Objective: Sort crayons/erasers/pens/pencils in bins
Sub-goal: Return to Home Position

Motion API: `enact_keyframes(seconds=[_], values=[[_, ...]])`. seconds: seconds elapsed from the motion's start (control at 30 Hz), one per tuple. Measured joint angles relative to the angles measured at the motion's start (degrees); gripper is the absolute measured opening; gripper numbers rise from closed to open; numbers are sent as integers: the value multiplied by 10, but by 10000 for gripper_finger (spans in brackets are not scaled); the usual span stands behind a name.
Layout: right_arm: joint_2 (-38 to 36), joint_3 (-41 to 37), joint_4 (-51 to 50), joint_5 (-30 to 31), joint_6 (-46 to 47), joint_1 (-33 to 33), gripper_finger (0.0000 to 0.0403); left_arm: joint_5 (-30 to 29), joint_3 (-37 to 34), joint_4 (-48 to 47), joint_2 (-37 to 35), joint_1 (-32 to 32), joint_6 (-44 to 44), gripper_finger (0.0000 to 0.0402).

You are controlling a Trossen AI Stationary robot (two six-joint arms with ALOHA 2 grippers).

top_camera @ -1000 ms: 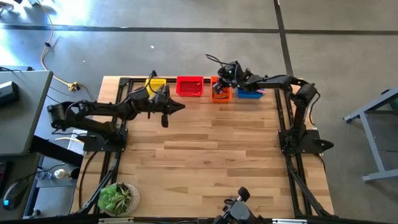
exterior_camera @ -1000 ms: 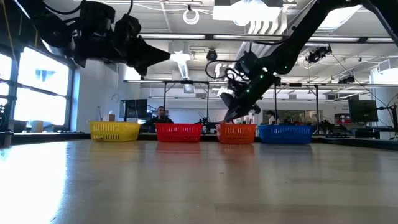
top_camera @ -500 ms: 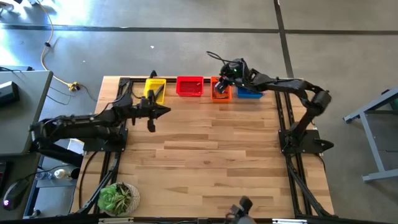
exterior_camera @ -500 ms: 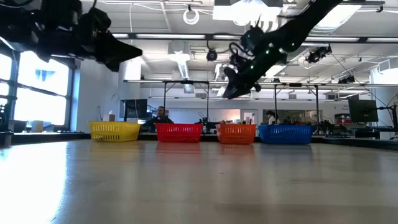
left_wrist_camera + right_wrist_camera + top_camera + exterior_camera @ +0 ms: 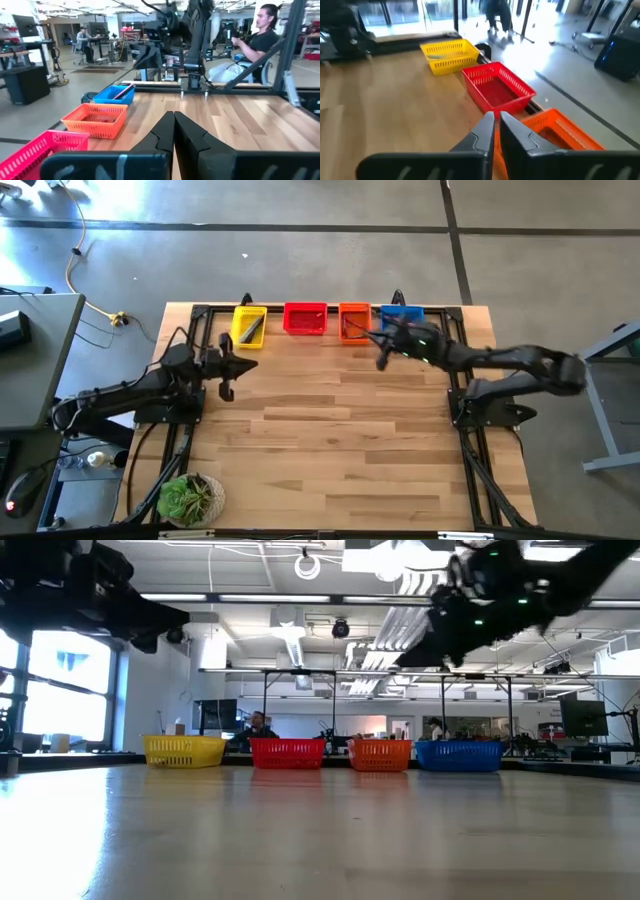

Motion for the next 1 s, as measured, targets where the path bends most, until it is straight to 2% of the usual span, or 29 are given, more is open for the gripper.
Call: enact_keyframes(seconds=[0.13,0.3,0.47,0.57,0.8,1.0], values=[[-135,-117,33,0,21,0,5,9,0,-63,-71,0,6,0],[-315,-227,41,0,47,0,2,7,0,-119,-146,7,4,0],[-468,-284,6,13,43,0,0,-10,0,-152,-203,9,-10,0],[-540,-293,-56,35,30,0,0,-22,-8,-149,-202,8,-28,0],[-677,-293,-206,77,27,0,0,-53,-37,-142,-202,8,-41,0],[-677,-294,-206,56,33,10,0,-69,-36,-150,-189,9,-33,0]])
